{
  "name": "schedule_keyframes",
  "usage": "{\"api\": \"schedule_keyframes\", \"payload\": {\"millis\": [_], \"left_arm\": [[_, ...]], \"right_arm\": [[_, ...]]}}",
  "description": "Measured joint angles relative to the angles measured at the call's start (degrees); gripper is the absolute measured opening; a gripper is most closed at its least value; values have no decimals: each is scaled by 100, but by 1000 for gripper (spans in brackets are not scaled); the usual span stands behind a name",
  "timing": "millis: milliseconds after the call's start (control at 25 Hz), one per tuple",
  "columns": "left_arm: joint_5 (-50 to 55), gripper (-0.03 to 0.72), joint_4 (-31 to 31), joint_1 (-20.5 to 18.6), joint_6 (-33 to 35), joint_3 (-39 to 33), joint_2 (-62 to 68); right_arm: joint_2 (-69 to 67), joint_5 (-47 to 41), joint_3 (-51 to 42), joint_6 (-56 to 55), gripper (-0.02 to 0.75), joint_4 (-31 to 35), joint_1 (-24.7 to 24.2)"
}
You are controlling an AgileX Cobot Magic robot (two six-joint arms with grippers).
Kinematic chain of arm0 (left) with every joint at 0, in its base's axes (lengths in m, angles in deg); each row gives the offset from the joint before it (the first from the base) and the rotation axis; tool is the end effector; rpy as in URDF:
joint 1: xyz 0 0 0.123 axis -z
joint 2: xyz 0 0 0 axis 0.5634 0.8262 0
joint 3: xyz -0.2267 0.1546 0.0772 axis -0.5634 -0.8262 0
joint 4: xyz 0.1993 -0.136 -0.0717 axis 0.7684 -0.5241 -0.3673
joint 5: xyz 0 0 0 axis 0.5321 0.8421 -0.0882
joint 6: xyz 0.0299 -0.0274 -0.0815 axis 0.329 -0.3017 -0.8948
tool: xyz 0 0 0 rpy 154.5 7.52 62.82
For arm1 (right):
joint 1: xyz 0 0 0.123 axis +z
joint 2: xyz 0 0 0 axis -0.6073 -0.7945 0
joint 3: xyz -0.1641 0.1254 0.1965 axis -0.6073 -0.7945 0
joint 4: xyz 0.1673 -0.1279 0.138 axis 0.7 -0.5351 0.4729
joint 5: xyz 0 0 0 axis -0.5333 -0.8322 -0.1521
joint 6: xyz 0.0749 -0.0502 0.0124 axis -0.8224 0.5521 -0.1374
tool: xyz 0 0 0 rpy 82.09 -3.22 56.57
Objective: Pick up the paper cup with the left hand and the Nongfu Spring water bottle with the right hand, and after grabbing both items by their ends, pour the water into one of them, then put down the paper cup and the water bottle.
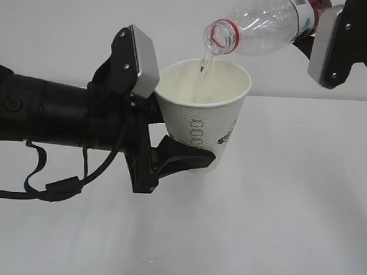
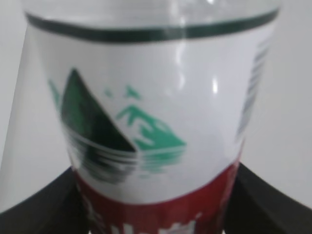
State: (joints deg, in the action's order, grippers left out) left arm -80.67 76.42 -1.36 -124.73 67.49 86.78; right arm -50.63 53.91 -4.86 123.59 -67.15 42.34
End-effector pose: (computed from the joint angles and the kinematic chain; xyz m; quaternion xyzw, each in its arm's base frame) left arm 0.2494 -0.2252 0.2212 0.5386 0.6243 -0.2924 0.4844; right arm 0.3291 0.0706 0.3011 -0.6497 0.3703 -0.3082 0.5880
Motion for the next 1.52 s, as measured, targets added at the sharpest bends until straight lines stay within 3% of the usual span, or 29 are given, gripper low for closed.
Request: {"api": "schedule_keyframes", "payload": {"millis": [1520], "left_arm": [[0,510,228,0,-101,0,0]], "right_arm": [[0,13,13,69,517,13,0]]}}
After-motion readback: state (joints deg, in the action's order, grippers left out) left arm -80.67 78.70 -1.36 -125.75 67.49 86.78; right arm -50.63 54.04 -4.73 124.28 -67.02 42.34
